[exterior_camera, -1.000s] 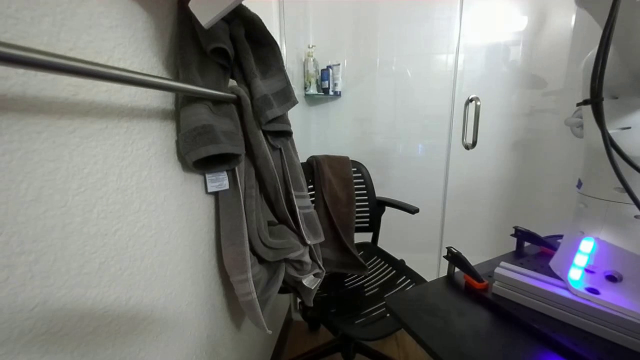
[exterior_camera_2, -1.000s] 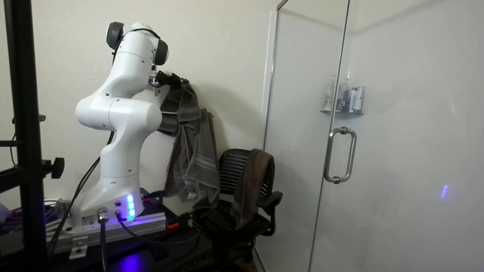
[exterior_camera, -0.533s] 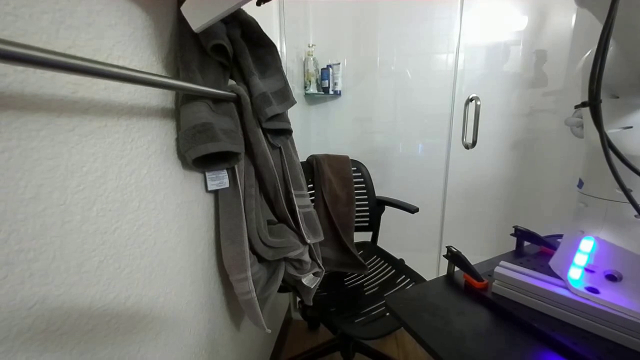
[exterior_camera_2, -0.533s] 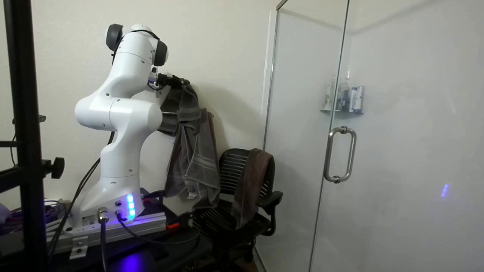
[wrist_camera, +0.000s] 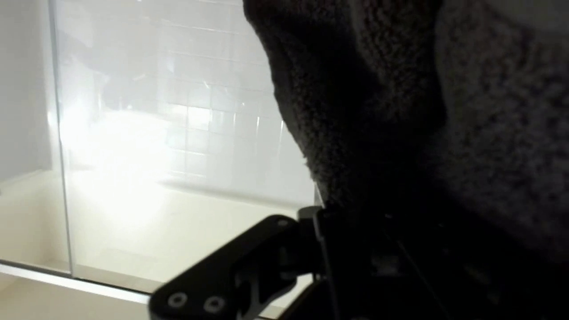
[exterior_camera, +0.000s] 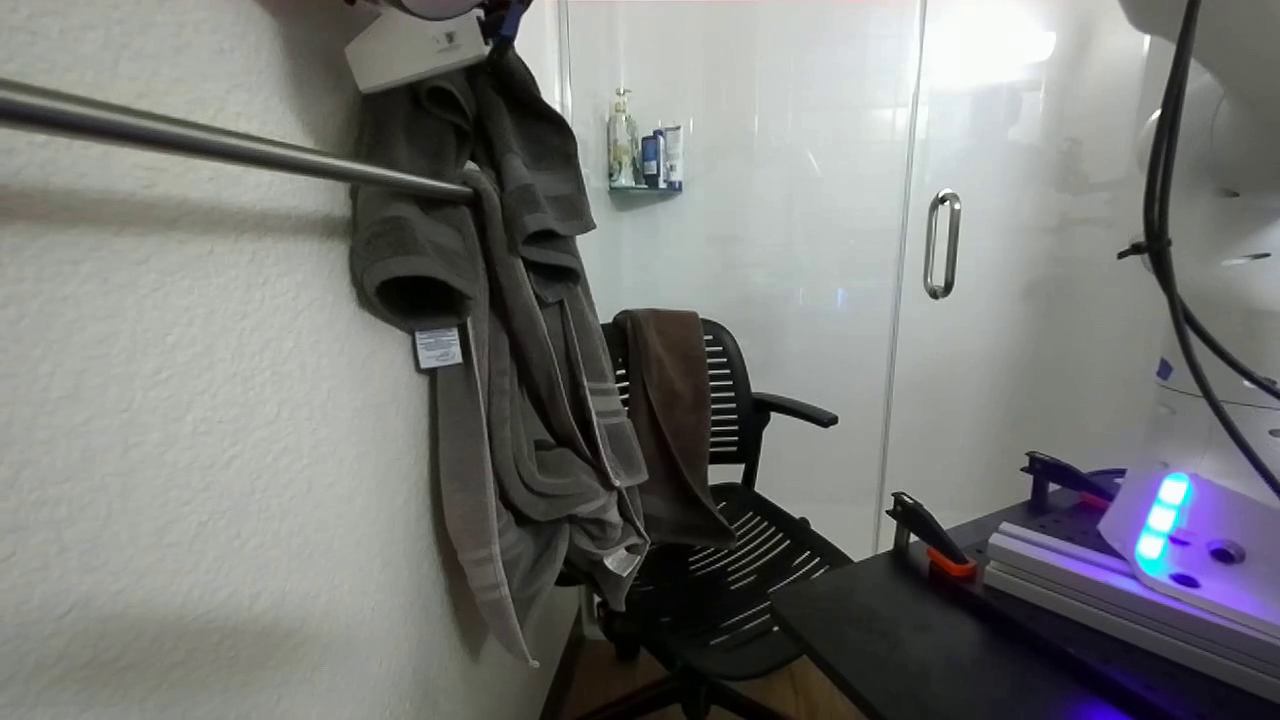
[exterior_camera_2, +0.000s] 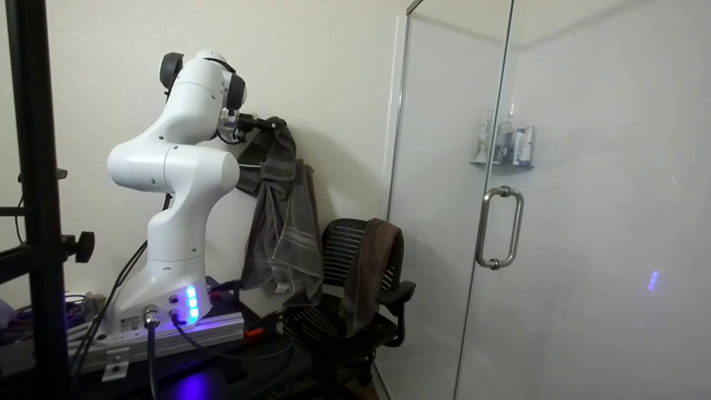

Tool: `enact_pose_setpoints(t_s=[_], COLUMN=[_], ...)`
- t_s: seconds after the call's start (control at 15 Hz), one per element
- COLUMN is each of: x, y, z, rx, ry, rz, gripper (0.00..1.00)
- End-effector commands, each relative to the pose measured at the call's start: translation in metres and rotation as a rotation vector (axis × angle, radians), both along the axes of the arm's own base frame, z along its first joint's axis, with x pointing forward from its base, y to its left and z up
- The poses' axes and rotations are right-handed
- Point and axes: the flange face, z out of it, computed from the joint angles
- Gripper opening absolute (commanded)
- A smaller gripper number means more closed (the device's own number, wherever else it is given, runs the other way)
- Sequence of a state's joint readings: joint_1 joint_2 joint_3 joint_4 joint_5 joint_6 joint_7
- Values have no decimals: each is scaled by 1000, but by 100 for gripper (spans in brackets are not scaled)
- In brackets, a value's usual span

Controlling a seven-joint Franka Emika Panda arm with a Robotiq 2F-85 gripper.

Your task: Remove the leftmost towel from the bar and put it on the black seat

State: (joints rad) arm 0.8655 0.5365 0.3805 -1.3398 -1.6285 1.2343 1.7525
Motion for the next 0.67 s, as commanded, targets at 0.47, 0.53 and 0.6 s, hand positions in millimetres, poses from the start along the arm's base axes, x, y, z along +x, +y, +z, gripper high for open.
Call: enact_pose_setpoints(t_s=[0.47, 0.53, 0.6], x=[-3, -3, -3], y=[4, 4, 4], z=[0, 0, 0], rx=[35, 35, 35], ry=[-32, -32, -32], rz=[-17, -17, -17], gripper=[12, 12, 12])
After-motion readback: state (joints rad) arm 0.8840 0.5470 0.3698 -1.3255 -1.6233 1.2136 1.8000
